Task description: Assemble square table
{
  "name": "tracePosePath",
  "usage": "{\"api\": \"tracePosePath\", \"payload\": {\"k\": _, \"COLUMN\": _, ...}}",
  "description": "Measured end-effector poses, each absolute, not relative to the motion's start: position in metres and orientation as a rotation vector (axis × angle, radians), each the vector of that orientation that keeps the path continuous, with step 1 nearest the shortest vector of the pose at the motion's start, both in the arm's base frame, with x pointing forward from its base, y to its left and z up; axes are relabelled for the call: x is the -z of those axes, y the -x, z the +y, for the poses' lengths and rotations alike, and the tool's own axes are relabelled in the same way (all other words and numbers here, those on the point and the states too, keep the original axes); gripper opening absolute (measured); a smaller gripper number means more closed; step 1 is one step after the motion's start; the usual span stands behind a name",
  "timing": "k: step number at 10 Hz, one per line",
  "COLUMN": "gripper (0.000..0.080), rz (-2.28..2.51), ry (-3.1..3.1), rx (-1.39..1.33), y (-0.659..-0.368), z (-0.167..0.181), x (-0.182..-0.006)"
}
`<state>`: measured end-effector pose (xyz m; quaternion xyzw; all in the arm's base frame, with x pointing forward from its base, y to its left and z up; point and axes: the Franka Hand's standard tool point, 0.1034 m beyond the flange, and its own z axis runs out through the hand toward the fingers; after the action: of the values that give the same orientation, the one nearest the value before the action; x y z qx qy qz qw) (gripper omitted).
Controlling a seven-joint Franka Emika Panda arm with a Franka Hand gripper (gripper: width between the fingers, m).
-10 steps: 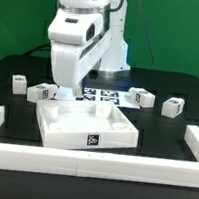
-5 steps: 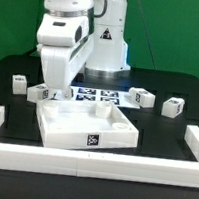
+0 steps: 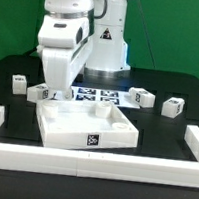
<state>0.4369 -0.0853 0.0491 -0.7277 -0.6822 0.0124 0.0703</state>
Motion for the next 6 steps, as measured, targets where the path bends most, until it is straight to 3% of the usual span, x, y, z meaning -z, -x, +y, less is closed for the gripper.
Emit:
{"api": "tracePosePath", "payload": {"k": 2, "gripper": 0.065, "rz": -2.343, "ry": 1.899, "rx": 0.015, "y": -0.437, "z": -0.097, "x": -0.05}}
{"api": "tracePosePath", "payload": {"k": 6, "gripper": 0.065, "rz": -2.474, "ry": 1.728, "rx": -0.011, "y": -0.435, "z": -0.1, "x": -0.049}}
